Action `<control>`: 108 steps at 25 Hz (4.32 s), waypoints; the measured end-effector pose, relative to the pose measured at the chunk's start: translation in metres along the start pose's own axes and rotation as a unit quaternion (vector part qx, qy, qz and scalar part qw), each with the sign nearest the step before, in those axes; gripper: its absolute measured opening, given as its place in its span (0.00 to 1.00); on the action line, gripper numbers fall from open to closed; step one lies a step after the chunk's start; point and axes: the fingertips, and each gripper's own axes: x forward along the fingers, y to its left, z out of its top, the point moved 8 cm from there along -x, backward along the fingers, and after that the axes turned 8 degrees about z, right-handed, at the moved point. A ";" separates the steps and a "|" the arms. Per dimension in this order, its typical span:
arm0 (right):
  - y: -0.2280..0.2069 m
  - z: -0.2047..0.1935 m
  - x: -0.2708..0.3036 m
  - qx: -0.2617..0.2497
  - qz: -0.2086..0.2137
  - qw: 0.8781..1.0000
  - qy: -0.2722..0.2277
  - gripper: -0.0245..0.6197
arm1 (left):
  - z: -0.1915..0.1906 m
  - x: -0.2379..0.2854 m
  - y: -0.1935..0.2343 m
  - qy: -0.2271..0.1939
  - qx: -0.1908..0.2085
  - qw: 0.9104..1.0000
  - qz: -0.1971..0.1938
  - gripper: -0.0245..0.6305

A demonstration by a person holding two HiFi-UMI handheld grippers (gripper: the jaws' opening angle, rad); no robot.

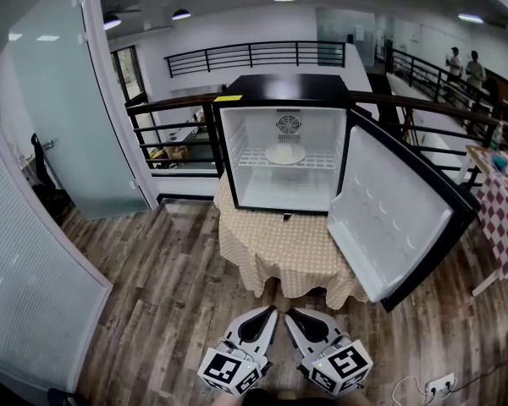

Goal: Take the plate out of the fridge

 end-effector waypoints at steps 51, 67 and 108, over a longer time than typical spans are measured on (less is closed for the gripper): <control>-0.192 0.005 0.213 0.041 -0.173 0.984 0.014 0.11 | -0.007 0.245 0.203 0.042 -0.046 0.988 -0.141 0.05; -0.218 -0.008 0.251 0.069 -0.205 0.976 0.031 0.11 | -0.024 0.276 0.241 0.056 -0.086 0.984 -0.145 0.05; -0.371 0.038 0.300 0.358 -0.245 0.891 -0.136 0.30 | -0.013 0.394 0.267 0.034 -0.074 0.986 -0.145 0.05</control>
